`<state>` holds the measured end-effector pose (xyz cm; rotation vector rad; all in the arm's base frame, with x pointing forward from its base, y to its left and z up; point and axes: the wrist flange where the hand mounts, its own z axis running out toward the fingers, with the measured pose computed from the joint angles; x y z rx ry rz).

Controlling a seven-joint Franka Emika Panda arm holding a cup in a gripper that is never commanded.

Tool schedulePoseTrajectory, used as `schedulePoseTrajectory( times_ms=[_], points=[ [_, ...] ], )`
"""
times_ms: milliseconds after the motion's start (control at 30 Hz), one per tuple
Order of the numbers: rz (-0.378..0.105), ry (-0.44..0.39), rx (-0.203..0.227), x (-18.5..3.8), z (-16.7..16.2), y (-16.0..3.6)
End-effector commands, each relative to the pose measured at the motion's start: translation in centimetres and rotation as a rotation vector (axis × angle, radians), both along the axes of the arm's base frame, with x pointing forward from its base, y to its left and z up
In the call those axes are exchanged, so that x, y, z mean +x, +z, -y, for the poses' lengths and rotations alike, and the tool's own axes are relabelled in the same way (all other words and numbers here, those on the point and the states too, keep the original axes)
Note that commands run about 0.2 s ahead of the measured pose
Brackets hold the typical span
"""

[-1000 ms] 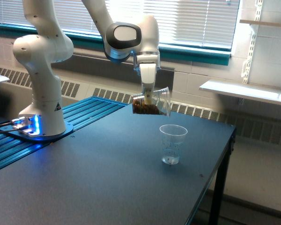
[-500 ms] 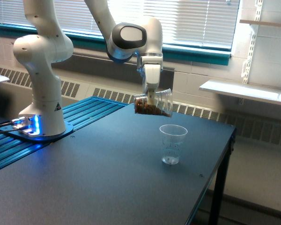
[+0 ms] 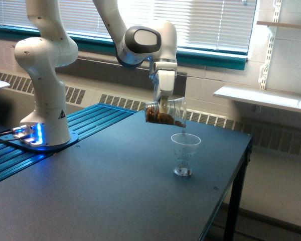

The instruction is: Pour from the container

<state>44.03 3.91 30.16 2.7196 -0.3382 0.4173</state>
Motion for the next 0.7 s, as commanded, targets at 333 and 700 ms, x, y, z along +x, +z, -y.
schedulePoseTrajectory(
  times_ms=[333,700],
  points=[
    [0.000,-0.007,-0.044,0.75,-0.39,1.07],
    [-0.018,0.014,-0.072,1.11,-0.90,1.27]
  ],
)
